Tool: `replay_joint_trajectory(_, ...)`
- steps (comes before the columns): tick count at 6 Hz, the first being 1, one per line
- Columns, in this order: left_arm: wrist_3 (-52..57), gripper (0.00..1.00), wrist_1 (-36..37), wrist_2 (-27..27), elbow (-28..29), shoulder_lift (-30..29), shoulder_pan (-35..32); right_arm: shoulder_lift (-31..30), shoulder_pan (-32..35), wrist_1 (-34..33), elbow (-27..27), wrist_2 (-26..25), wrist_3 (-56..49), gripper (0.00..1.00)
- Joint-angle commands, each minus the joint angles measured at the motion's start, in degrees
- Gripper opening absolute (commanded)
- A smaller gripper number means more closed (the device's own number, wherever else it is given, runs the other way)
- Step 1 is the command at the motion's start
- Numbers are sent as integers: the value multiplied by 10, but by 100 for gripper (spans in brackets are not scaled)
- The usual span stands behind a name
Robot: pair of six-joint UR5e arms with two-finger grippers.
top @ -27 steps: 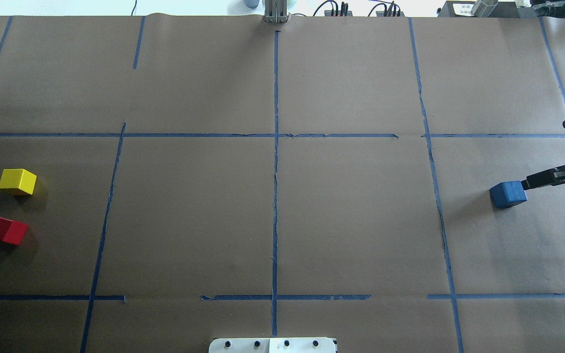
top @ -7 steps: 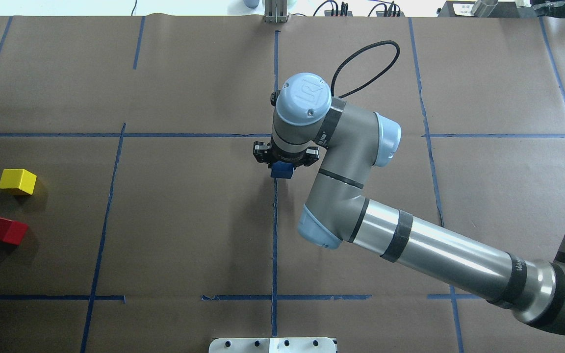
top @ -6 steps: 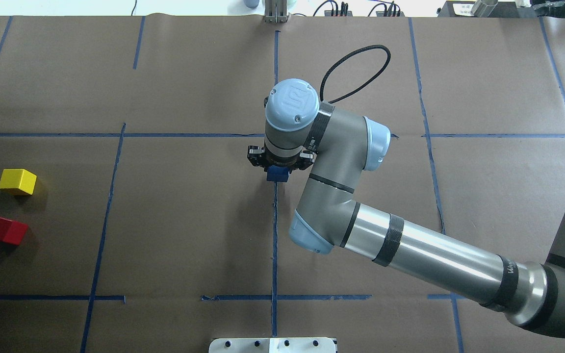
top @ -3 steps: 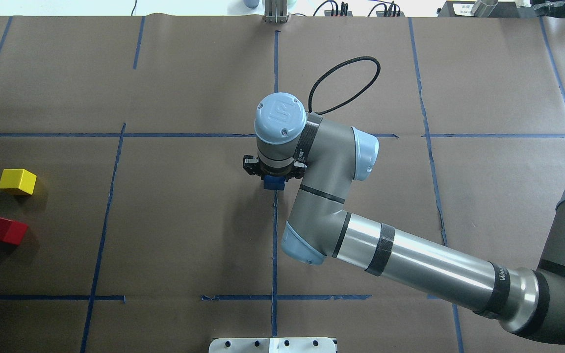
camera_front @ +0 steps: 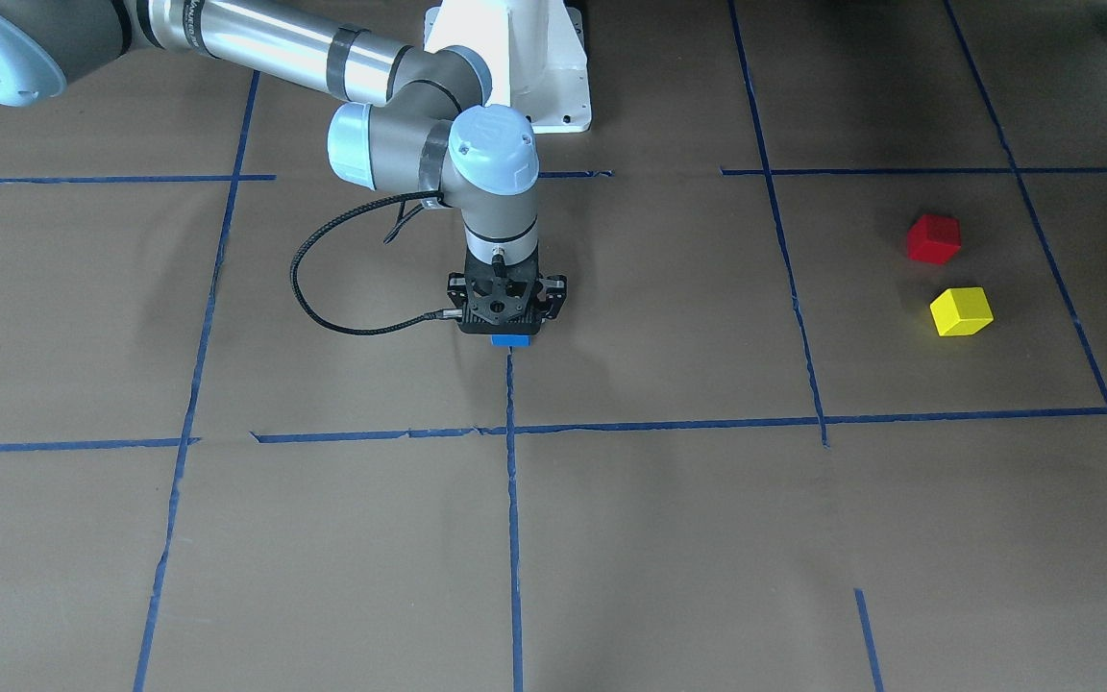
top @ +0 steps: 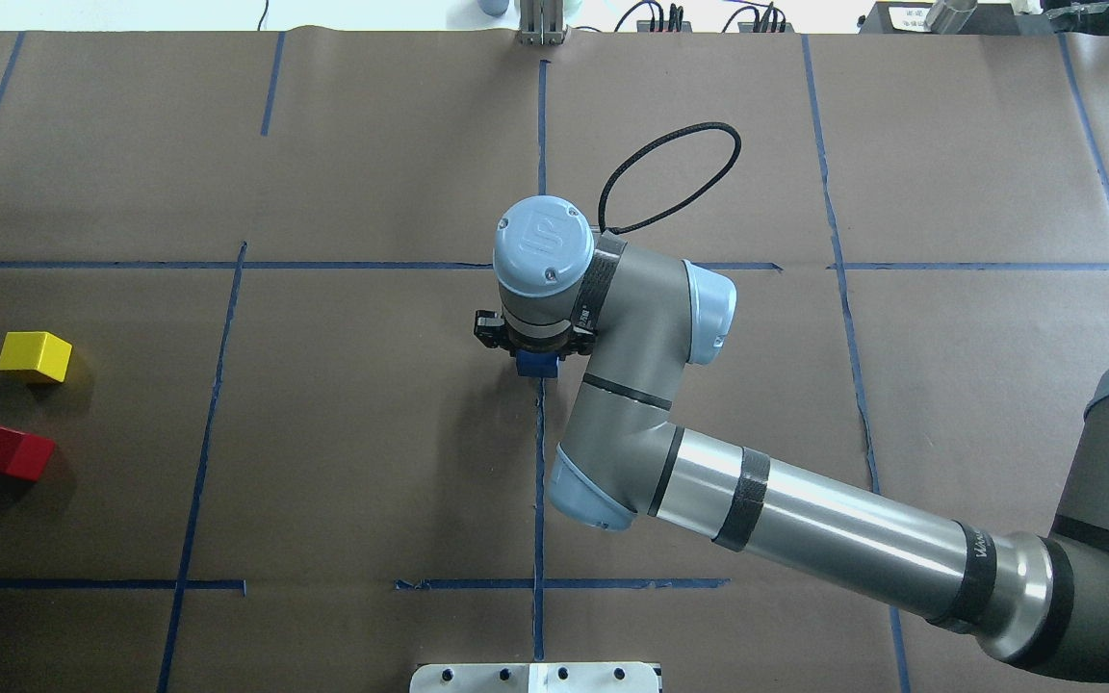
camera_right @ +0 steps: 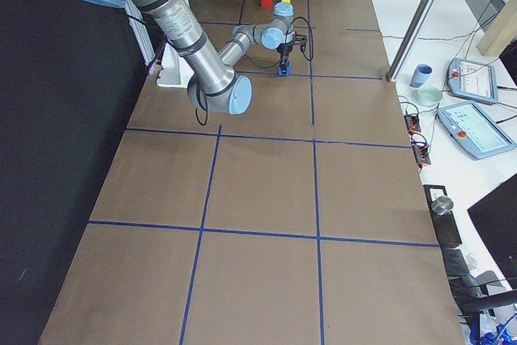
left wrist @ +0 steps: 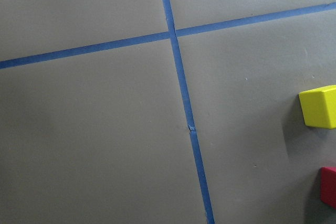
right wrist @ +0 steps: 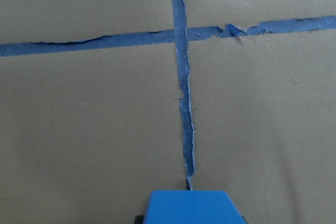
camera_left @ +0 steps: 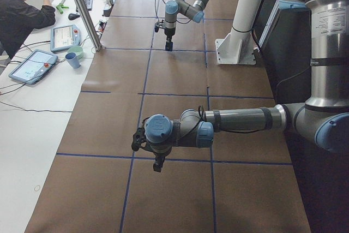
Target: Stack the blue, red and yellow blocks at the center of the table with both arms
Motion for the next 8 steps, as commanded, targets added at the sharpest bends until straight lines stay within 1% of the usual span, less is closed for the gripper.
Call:
replay_joint_trajectory(1, 0, 100, 0, 0, 0, 0, 0, 6, 0, 0, 4, -4, -3, 100)
replay_joint_trajectory(2, 0, 100, 0, 0, -1, 0, 0, 6, 7, -1, 10, -2, -6, 100)
replay_joint_trajectory(3, 2, 100, 0, 1, -4, 0, 0, 7, 26, -4, 25, 12, -9, 100)
replay_joint_trajectory(4, 4, 100, 0, 2, -5, -2, 1, 6, 64, -5, 31, 64, -28, 100)
replay_joint_trajectory(5, 4, 100, -2, 1, -9, -1, 7, 6, 101, -38, 35, 97, -72, 100)
replay_joint_trajectory(6, 1, 100, -24, 1, -12, -8, 9, 0, 141, -95, 51, 123, -146, 100)
replay_joint_trajectory(7, -1, 100, -89, 4, -5, -22, 9, -29, 180, -136, 76, 154, -226, 100)
replay_joint_trajectory(8, -10, 100, -108, 1, 2, -39, 9, -108, 232, -154, 141, 178, -329, 100)
